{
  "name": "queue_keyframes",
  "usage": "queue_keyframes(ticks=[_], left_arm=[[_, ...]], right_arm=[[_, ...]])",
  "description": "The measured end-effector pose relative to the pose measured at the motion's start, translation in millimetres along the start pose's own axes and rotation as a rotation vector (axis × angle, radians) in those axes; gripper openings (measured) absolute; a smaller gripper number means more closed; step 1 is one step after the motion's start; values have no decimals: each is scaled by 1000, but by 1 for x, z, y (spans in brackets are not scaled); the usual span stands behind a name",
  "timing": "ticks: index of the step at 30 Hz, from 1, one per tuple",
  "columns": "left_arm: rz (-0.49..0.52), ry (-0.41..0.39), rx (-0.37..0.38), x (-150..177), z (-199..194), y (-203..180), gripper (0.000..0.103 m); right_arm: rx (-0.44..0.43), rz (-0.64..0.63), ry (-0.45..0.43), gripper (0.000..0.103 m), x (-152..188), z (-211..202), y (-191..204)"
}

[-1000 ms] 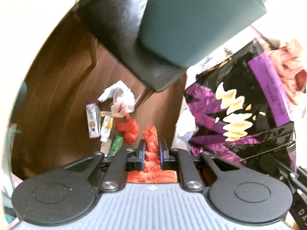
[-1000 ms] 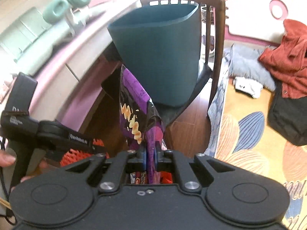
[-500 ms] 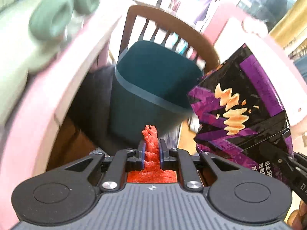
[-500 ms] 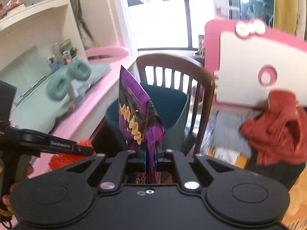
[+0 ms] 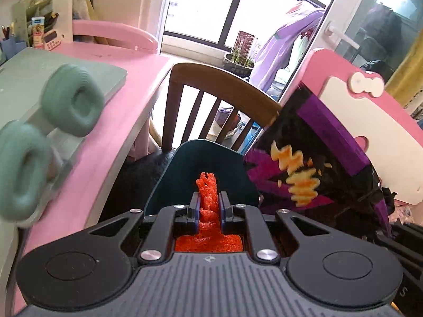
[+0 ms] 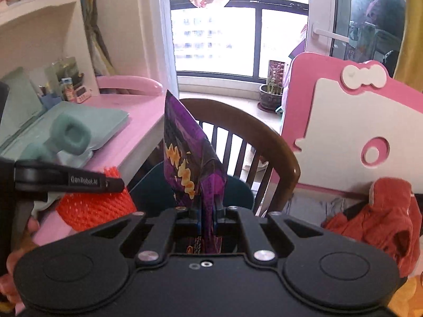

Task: Collect trash
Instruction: 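Lift both held items up over the teal wastebasket, then open both tools to drop the items into the wastebasket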

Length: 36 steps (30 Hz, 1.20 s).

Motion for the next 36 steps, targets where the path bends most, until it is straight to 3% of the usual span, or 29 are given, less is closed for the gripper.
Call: queue_keyframes(ticks=[8, 17, 22, 29, 31, 34, 36], left_arm=[[30, 35, -29, -5, 51, 6, 13], [68, 137, -79, 20, 97, 16, 13], [76, 207, -104, 34, 117, 21, 13], [84, 238, -110, 46, 124, 26, 15], [90, 243, -111, 46, 125, 25, 21], [90, 234, -90, 46, 120, 25, 40], [87, 217, -79, 43, 116, 25, 63]], right_arm=[[39, 37, 28, 7, -6, 59, 11], [44, 23, 135, 8, 33, 99, 23], [38, 17, 159, 18, 46, 106, 27], [15, -22, 184, 27, 54, 107, 25], [8, -29, 187, 32, 56, 106, 24], [3, -34, 179, 39, 59, 102, 18], [-4, -39, 173, 45, 60, 96, 15]])
Point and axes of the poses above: each gripper's, at about its wrist camera, not at the fingertips, and z roughly the way its jaws point, y to its left, x to its underside, the point moved 2 cm from there along z, roughly the way its jaws point, and after that the axes turned 14 degrees about x, right-handed, at the moved point
